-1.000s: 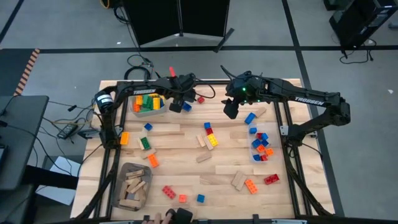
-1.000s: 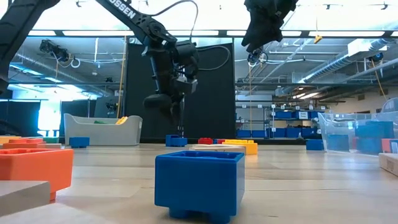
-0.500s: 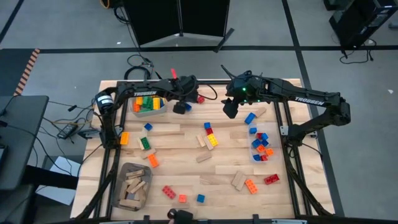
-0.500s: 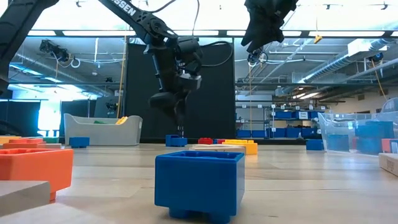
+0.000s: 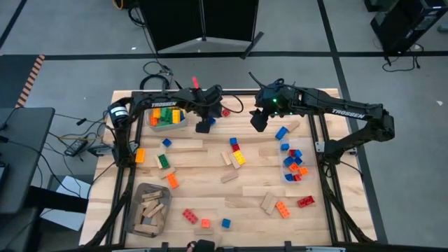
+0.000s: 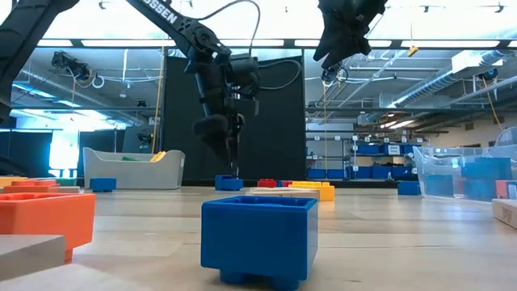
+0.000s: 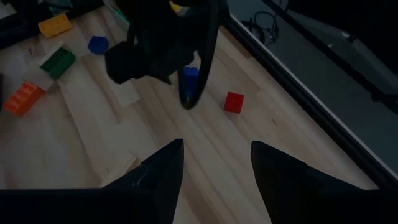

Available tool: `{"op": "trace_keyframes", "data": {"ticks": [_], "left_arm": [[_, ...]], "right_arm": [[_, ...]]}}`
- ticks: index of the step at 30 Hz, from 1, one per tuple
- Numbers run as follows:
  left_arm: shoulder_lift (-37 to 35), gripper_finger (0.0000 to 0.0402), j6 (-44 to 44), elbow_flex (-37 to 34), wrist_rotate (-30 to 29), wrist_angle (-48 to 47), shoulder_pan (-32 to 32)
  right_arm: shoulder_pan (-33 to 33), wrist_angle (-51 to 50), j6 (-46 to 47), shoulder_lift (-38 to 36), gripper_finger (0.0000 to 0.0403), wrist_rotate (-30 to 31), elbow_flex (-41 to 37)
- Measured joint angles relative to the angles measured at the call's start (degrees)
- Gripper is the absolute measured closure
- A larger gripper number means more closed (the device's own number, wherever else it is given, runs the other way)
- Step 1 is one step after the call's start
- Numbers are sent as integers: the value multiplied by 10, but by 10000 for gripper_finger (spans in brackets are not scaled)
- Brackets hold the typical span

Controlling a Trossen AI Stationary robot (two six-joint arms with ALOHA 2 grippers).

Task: Sort blocks by size
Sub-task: Put the small blue game piece into the transparent bin

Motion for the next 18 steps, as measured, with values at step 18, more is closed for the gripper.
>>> {"op": "trace_keyframes", "data": {"ticks": [18], "left_arm": [[69, 66, 59, -1, 27, -13, 38]], "right_arm": [[0, 10, 23, 0, 201, 15, 0]]}}
